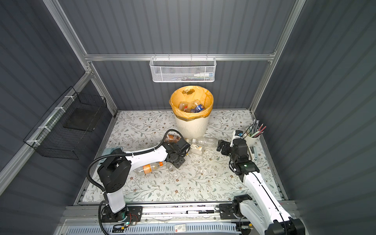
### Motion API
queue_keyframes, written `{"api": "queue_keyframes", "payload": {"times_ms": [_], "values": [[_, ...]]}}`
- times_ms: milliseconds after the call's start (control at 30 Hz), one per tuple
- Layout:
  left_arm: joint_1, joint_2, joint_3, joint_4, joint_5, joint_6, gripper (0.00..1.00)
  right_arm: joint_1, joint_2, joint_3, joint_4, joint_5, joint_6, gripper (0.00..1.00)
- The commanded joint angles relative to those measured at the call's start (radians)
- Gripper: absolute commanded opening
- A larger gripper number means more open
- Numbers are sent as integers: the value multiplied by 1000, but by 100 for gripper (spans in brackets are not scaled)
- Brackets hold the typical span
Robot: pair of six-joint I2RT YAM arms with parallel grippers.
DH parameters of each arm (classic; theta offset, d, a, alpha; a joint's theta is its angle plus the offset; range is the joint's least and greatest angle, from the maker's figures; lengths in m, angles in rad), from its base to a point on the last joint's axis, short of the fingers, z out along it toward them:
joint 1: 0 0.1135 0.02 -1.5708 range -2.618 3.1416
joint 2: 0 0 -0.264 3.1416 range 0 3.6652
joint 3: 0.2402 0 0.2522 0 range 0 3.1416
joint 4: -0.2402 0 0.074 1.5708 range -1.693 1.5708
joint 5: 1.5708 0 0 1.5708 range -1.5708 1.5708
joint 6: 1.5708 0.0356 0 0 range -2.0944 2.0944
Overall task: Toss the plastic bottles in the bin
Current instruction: 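Withdraw the right gripper while the left gripper grasps a red-labelled yellow-capped bottle, then lift the red-labelled bottle over the bin and open the left gripper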
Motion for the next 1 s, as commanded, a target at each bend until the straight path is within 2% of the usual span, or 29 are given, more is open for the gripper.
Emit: {"api": "queue_keyframes", "payload": {"times_ms": [0, 200, 500, 700, 967], "values": [[-9, -19, 7, -69, 59, -17, 59, -4, -8, -6, 16, -13, 6, 99], [-9, -7, 18, -80, 61, -11, 71, -5, -6, -8, 15, -21, 12, 99], [-10, 43, 47, -96, 66, 7, 71, -8, -5, -7, 15, -25, 12, 99], [-10, 25, 36, -73, 78, 8, 57, -17, -13, -7, 12, -35, 14, 99], [-9, -96, 7, 12, 109, 6, 47, -28, -14, -7, 9, -48, 15, 99]]}}
